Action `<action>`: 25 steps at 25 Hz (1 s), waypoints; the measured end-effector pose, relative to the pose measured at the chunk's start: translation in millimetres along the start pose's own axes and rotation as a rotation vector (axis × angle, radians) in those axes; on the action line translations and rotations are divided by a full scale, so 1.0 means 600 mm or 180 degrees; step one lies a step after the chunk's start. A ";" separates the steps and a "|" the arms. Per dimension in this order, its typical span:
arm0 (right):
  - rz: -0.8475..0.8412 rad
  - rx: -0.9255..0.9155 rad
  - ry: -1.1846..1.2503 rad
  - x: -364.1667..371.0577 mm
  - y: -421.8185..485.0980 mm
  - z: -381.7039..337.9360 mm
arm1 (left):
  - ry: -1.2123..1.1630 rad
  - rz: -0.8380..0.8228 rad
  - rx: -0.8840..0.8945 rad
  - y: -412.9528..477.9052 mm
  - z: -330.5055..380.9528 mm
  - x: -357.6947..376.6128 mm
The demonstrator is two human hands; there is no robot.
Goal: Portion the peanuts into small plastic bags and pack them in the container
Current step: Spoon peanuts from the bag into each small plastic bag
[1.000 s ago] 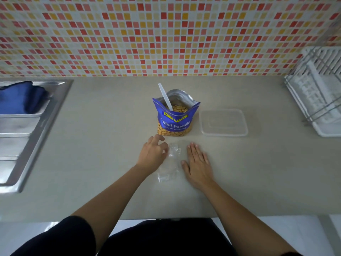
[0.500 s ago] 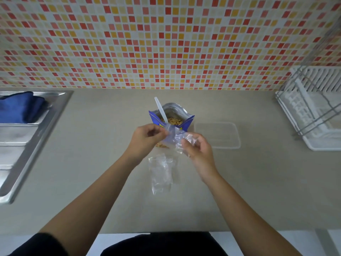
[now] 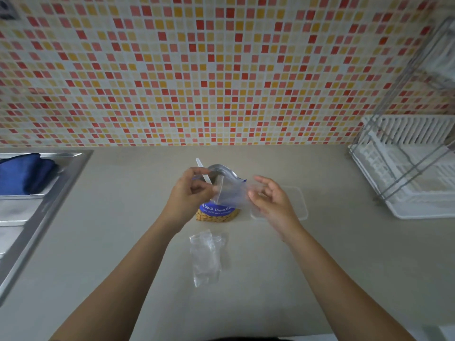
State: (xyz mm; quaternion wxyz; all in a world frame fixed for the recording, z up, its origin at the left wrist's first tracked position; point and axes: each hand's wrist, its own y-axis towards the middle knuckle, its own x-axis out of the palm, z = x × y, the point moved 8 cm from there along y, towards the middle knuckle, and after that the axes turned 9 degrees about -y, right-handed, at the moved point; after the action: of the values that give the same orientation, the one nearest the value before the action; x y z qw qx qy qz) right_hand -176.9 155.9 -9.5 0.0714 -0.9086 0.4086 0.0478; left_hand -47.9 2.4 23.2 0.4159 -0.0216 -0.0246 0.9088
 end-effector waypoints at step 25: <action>-0.0034 -0.2012 -0.3014 0.064 0.019 -0.108 | 0.0584 0.0042 -0.0018 0.033 0.033 0.004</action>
State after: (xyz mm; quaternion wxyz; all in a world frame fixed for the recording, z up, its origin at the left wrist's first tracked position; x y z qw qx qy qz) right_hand -158.0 109.3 47.6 -0.0284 -0.7674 0.2933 0.5695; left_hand -65.3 -9.2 41.8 0.4103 -0.1061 0.0112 0.9057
